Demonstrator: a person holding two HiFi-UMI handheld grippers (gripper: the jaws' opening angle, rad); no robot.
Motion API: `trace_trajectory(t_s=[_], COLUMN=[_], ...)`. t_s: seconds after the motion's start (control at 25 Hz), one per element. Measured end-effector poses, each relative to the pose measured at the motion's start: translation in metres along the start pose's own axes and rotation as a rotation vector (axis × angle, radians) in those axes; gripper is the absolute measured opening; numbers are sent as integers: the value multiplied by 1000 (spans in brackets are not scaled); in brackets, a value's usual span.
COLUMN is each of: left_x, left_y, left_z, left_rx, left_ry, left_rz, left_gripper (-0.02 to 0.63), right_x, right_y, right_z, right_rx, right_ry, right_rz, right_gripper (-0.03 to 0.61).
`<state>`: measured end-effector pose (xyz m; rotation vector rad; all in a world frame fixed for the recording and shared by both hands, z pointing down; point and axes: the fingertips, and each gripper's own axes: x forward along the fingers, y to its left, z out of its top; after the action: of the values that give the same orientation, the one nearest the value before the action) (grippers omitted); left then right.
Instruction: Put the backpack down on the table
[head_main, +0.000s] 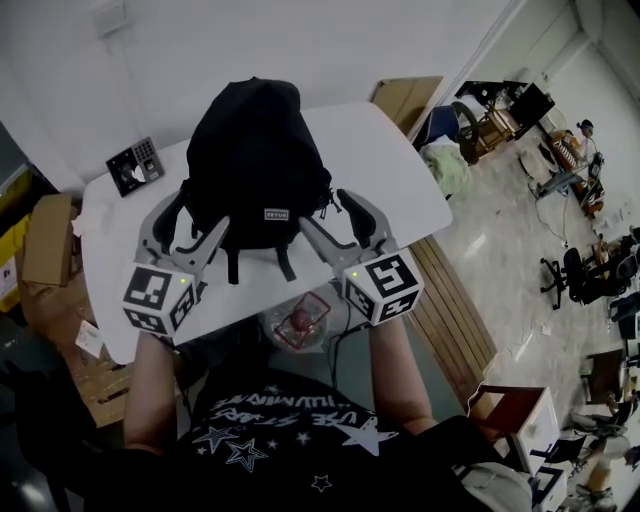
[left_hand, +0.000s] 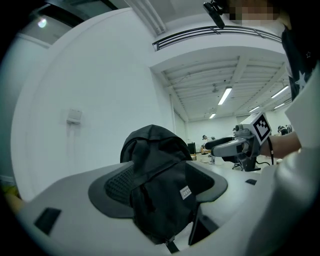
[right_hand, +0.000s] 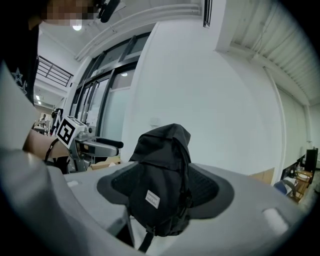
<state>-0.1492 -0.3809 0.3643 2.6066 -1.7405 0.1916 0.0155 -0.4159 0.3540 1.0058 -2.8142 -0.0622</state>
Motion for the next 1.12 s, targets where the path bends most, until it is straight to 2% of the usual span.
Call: trace_trajectory(t_s=[0.44,0.68,0.88,1.12], left_x=[-57,-80,-91,-97], left_y=[-59,-100,-132,-140], left_z=[4,0,-3,-4], left_rx=[15,8,36,79], left_ry=[-28,-39,-9,11], left_rz=[40,16,-17,-42], left_gripper=[301,301,299,299], right_x=[-65,-95,-119,-130], right_y=[34,52,56,61], right_z=[-6,-16,-20,-25], right_rx=[-18,-49,-32,3], right_ry=[3,27,21,13], right_rz=[56,98,111,100], right_gripper=[302,302,298,296])
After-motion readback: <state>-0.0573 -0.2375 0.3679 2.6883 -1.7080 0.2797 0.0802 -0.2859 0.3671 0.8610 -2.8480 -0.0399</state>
